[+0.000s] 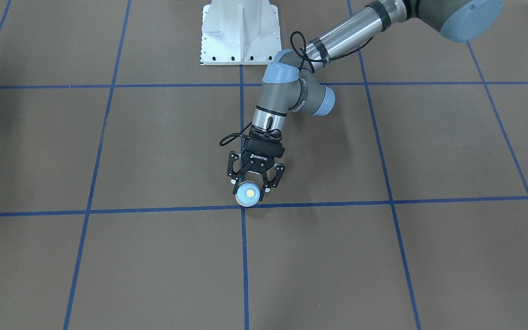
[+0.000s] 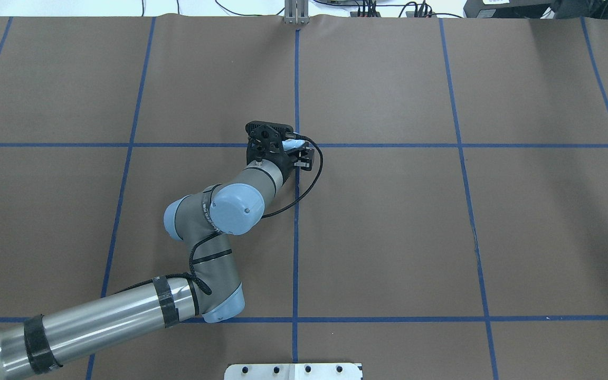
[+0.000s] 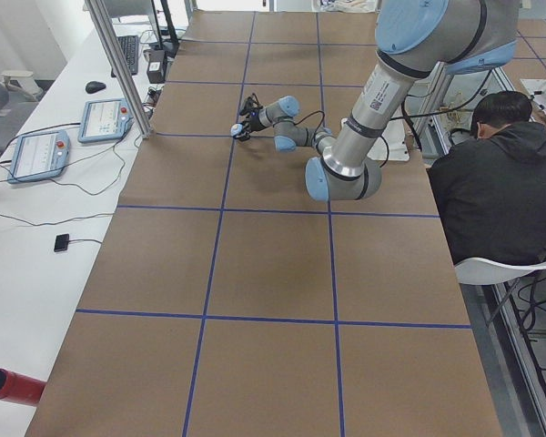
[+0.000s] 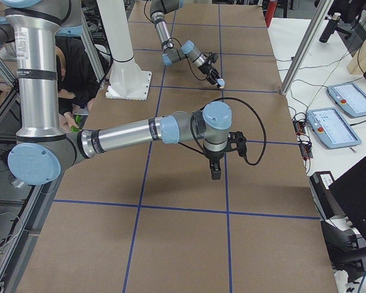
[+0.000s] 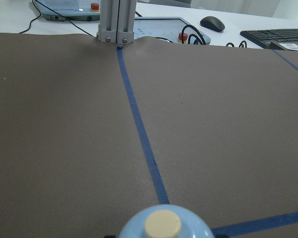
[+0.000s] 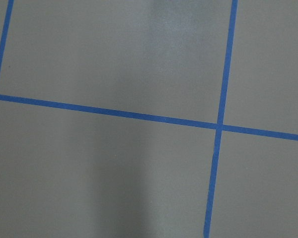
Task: Place and press bell with both arms
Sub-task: 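Move the held bell with the left gripper over the table centre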
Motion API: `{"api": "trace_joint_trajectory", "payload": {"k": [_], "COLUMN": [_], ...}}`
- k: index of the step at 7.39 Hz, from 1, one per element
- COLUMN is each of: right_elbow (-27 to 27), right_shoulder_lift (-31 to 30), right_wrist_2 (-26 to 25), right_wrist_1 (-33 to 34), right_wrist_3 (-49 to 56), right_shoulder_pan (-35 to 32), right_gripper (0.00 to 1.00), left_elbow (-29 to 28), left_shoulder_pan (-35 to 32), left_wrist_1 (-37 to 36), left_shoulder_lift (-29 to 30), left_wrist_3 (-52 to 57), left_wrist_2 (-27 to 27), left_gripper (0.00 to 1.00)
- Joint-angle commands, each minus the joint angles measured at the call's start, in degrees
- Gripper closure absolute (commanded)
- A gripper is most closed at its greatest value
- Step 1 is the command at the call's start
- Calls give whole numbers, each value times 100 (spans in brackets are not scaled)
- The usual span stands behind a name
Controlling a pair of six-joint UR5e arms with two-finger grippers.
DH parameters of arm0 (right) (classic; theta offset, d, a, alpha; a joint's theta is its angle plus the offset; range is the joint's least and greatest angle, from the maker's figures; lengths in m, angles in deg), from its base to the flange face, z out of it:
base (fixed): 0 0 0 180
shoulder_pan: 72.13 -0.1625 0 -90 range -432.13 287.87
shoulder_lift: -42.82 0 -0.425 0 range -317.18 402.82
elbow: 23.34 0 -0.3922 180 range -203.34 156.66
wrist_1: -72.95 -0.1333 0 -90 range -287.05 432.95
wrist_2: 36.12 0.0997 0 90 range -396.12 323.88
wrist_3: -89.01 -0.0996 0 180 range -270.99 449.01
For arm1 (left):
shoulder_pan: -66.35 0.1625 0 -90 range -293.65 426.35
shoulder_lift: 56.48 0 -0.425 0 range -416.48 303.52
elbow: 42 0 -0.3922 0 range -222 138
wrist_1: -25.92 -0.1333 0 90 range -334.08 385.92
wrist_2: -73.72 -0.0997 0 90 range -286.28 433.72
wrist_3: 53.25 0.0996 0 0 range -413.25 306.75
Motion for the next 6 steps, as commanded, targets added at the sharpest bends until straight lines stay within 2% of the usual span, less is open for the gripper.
{"api": "trace_joint_trajectory", "payload": {"k": [1, 4, 5, 6], "right_elbow": [-9, -18, -9, -9], "right_shoulder_lift": [15, 156, 165, 182], "right_wrist_2": [140, 159, 159, 159], "right_wrist_1": [5, 5, 5, 5], "right_wrist_3": [-12, -30, -30, -30], "right_shoulder_pan": [22, 48, 66, 101], "right_gripper": [0, 0, 0, 1], "left_elbow": [-166, -290, -290, -290], "left_shoulder_pan": [19, 37, 37, 37], "left_wrist_1": [1, 1, 1, 1], "left_shoulder_lift": [102, 137, 137, 189], "left_wrist_3": [3, 3, 3, 20], "left_wrist_2": [-12, -12, -4, 14], "left_gripper": [100, 100, 72, 39]}}
